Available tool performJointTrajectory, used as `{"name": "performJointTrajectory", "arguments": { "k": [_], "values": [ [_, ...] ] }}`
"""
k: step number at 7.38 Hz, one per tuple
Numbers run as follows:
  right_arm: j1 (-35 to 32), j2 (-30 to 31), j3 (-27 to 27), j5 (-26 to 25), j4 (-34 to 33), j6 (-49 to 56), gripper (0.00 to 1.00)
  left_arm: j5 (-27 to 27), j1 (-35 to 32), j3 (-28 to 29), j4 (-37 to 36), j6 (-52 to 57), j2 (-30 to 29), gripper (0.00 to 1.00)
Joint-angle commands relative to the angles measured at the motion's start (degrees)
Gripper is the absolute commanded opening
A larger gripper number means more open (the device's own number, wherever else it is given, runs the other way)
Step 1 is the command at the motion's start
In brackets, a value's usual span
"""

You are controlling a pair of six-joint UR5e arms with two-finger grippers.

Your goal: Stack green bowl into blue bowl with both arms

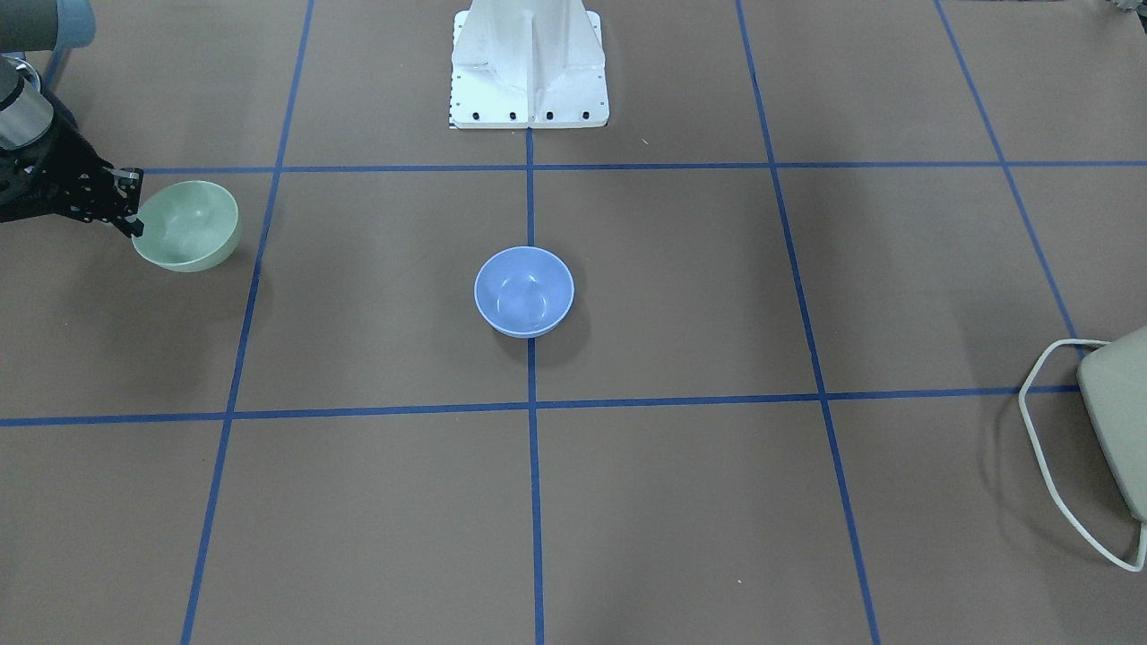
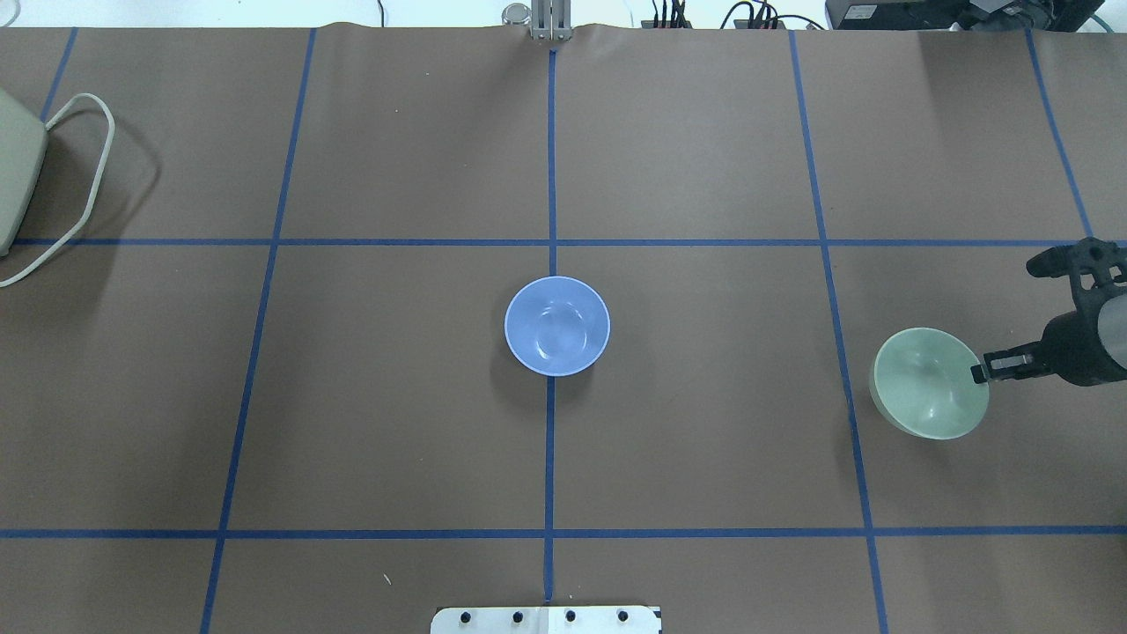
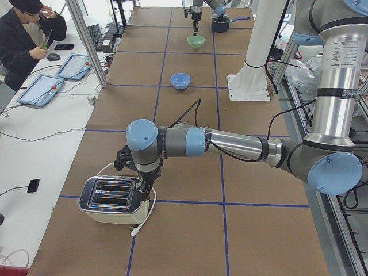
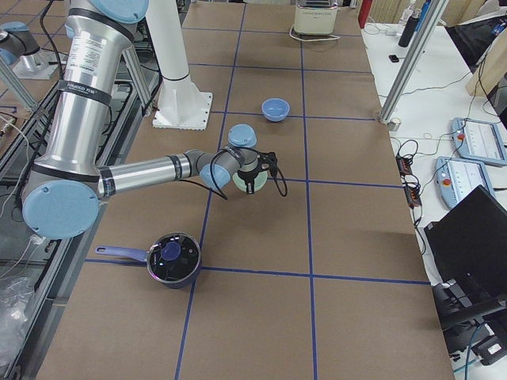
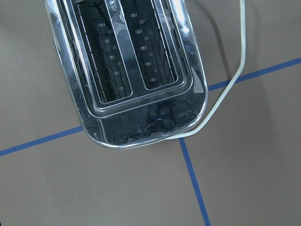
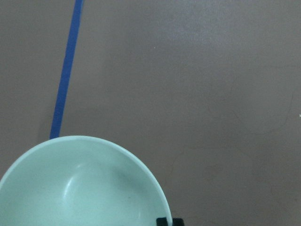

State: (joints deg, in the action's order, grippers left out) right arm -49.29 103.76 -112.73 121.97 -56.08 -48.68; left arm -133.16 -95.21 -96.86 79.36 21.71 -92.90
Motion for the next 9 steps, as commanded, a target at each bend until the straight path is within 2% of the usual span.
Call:
{"name": "performJointTrajectory", "arguments": {
  "k": [1,2,4,5,7,8,9],
  "values": [
    [-0.6,-8.4,0.7,0.5,-0.7,-7.4,0.0,-0.1,0.0,0.0,0.0,-0.2,0.3,0.99],
    [-0.2,-14.8,0.8,0.3,-4.4,-13.0,0.0,-0.1,0.0,-0.3,-0.2,-1.7,0.6,0.99],
    [2.5,-31.9,0.7,-1.2,-24.1,-19.0,0.0,-0.2,0.1,-1.9,0.7,-10.9,2.4,0.99],
    [5.8,-37.3,0.5,-4.3,-30.1,-23.3,0.0,-0.2,0.1,-3.2,2.3,-12.4,3.9,0.99],
    [12.7,-43.8,3.4,-10.2,-31.5,-30.7,0.0,-0.2,0.1,-3.9,3.1,-12.4,4.9,0.99],
    [15.4,-47.9,8.3,-13.0,-31.5,-32.6,0.0,-0.1,0.1,-3.9,3.1,-12.4,4.8,0.99],
    [17.4,-49.5,10.3,-15.2,-31.4,-33.7,0.0,-0.2,0.1,-3.9,3.1,-12.4,4.8,0.99]
  ]
}}
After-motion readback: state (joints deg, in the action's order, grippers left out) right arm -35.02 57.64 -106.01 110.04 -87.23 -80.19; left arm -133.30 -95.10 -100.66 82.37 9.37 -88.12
